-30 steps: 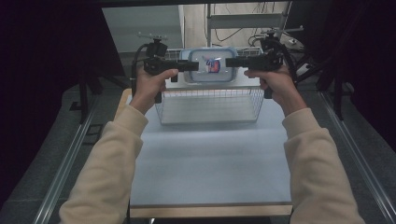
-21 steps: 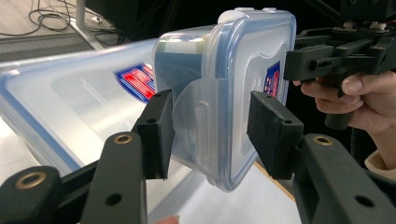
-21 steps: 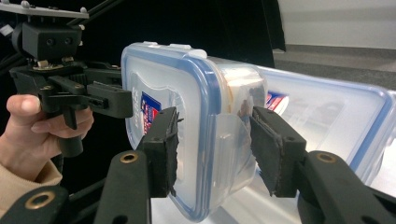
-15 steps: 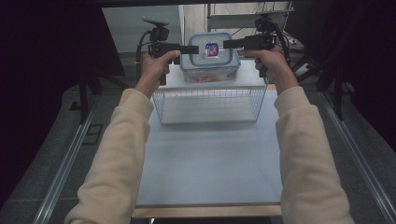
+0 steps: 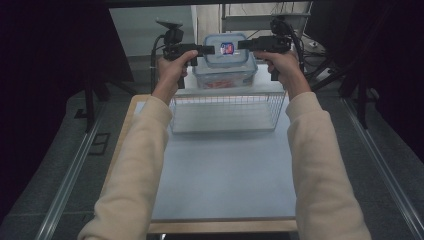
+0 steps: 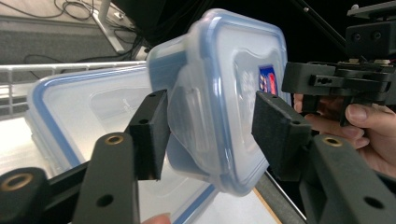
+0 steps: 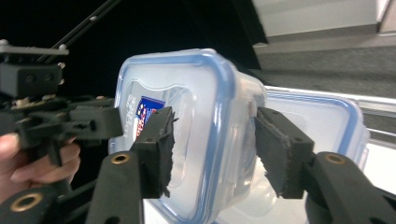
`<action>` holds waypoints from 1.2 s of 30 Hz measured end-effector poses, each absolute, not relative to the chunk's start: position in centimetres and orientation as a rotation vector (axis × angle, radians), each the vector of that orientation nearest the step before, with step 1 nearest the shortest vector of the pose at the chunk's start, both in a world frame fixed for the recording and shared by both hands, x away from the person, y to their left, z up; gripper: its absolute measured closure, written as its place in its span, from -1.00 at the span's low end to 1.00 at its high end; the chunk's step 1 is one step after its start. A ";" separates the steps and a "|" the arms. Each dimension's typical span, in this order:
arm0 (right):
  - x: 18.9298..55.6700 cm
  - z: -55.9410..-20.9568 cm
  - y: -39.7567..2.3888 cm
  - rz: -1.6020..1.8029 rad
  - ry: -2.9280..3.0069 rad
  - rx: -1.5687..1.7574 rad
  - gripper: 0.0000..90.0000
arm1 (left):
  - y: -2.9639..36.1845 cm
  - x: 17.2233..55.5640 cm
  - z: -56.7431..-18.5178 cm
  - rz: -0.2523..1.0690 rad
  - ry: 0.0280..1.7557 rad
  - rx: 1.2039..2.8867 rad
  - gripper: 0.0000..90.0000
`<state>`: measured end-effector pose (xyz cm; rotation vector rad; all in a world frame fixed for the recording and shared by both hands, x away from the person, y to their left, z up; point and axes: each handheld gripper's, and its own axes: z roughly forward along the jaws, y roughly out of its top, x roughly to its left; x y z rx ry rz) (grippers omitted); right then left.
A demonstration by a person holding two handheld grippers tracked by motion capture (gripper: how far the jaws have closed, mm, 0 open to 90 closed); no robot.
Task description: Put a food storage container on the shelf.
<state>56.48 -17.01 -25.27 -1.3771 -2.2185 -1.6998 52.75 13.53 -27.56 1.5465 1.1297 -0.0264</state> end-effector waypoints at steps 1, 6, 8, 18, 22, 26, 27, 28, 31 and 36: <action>56.7 -25.6 -16.9 -1.711 -2.180 -1.408 0.01 | 13.5 53.0 -27.8 -0.038 1.147 1.515 -0.03; 57.0 -26.0 -16.8 -1.707 -2.168 -1.473 -0.03 | 13.6 53.6 -28.3 -0.041 1.170 1.497 -0.19; 57.0 -26.2 -16.9 -1.715 -2.150 -1.492 -0.04 | 13.6 53.6 -28.4 -0.037 1.165 1.497 -0.24; 55.0 -26.0 -18.1 -1.834 -2.216 -1.455 -0.12 | 15.0 52.4 -28.1 0.019 1.109 1.468 -0.53; 53.6 -26.0 -18.4 -1.827 -2.317 -1.417 -0.10 | 15.5 50.6 -28.2 0.086 1.078 1.502 -0.46; 52.4 -26.0 -18.7 -1.821 -2.364 -1.397 -0.07 | 15.9 49.6 -28.6 0.102 1.068 1.523 -0.42; 52.2 -26.1 -18.7 -1.817 -2.374 -1.394 -0.06 | 16.0 49.2 -28.7 0.113 1.066 1.529 -0.38; 52.2 -26.1 -18.7 -1.817 -2.374 -1.394 -0.06 | 16.0 49.2 -28.7 0.113 1.066 1.529 -0.35; 51.1 -26.2 -19.0 -1.797 -2.445 -1.373 0.00 | 16.3 48.1 -29.1 0.143 1.050 1.569 -0.23; 49.7 -26.8 -19.3 -1.796 -2.493 -1.319 0.08 | 16.5 47.1 -29.6 0.170 1.037 1.608 -0.02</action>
